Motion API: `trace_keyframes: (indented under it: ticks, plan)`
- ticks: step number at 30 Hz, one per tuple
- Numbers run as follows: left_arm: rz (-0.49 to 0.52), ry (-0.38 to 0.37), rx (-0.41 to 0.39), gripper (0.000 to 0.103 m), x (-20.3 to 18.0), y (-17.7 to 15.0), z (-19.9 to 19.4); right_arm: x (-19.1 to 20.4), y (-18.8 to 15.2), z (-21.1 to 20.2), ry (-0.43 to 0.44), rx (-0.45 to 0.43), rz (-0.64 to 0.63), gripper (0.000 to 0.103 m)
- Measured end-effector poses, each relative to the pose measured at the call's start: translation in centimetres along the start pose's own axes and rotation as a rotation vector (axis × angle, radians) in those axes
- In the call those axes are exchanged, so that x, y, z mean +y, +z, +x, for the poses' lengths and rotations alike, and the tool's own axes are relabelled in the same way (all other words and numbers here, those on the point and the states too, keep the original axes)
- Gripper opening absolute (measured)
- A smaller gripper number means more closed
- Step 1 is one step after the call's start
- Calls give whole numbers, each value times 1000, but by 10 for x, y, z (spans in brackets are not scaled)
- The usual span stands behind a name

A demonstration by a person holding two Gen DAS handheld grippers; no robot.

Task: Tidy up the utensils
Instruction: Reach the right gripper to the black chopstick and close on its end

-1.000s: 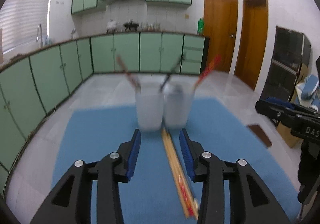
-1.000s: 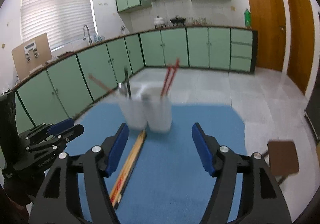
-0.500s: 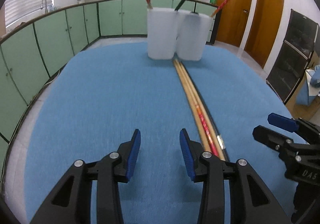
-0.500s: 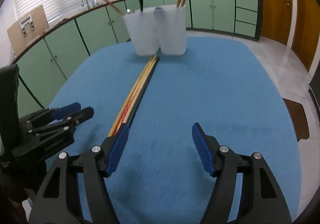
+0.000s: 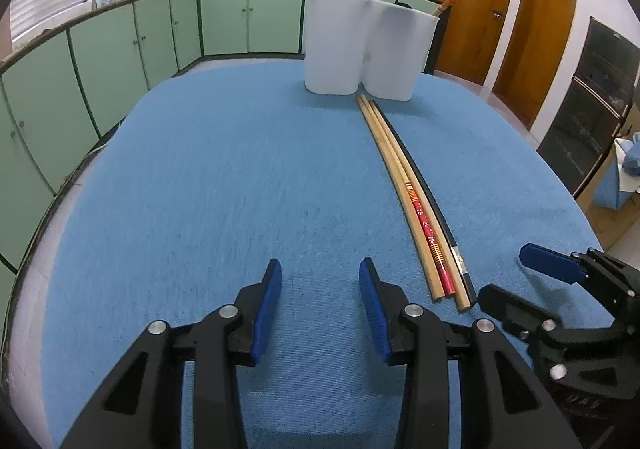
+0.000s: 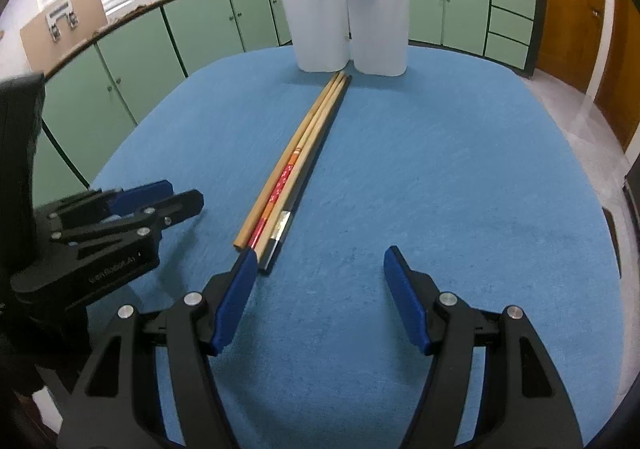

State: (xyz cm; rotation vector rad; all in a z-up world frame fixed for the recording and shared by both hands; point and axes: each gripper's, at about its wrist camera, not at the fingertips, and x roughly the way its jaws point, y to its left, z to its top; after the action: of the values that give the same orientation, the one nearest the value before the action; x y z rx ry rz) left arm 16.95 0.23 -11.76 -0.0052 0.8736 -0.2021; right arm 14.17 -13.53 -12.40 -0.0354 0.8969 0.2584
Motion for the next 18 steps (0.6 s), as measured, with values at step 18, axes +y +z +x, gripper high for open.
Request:
trace_keyframes:
  ticks: [18]
  plan:
    - [-3,-6,3,41,0,-1,3,-19,-12,-17,-15,-25,32,61]
